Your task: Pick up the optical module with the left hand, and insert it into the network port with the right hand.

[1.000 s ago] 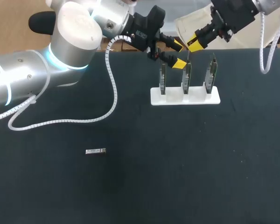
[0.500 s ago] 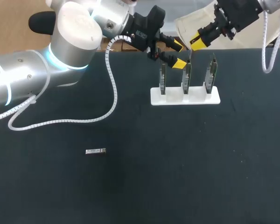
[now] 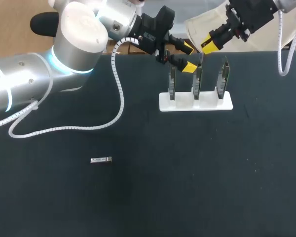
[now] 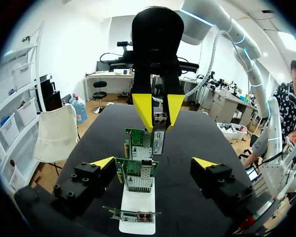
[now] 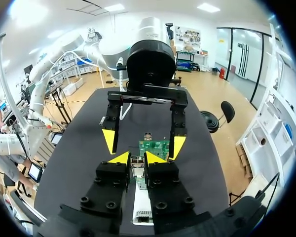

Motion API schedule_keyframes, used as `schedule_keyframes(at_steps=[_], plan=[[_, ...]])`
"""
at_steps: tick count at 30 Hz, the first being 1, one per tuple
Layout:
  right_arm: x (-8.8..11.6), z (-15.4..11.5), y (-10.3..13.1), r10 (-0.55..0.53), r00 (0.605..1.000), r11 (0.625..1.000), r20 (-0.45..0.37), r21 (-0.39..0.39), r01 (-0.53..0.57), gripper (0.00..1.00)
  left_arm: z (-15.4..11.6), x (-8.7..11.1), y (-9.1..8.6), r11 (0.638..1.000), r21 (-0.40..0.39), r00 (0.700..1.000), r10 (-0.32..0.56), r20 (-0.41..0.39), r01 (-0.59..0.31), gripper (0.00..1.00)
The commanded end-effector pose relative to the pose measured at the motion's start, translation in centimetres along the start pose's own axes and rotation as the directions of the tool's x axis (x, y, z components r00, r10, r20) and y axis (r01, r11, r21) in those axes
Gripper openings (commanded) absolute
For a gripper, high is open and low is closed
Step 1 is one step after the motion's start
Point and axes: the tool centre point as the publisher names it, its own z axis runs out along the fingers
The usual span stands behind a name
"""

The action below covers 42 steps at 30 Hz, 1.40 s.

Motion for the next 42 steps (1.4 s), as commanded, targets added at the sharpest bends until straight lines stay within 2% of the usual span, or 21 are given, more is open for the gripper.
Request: schedule_keyframes(at_steps=[1, 19, 25, 42], plan=[[-0.03, 0.04, -0.03, 0.006, 1.0, 1.0, 0.012, -0.007, -0.005, 0.0, 0.04, -0.1, 0.24, 1.0, 0.005, 1.0, -0.001, -0.005, 0.001, 1.0], [0.34, 0.4, -0.33, 0.006, 1.0, 1.0, 0.005, 0.02, -0.006, 0.0, 0.04, -0.1, 0.24, 1.0, 0.005, 1.0, -0.001, -0.005, 0.001, 1.0], [0.31, 0.45, -0.3, -0.01, 1.0, 0.999, 0.03, 0.044, 0.009, 0.0, 0.04, -0.1, 0.24, 1.0, 0.005, 1.0, -0.001, -0.005, 0.001, 1.0], [0.13, 0.64, -0.26, -0.058, 0.998, 0.996, 0.013, 0.075, 0.057, 0.0, 0.04, -0.1, 0.24, 1.0, 0.005, 1.0, -0.001, -0.005, 0.001, 1.0]])
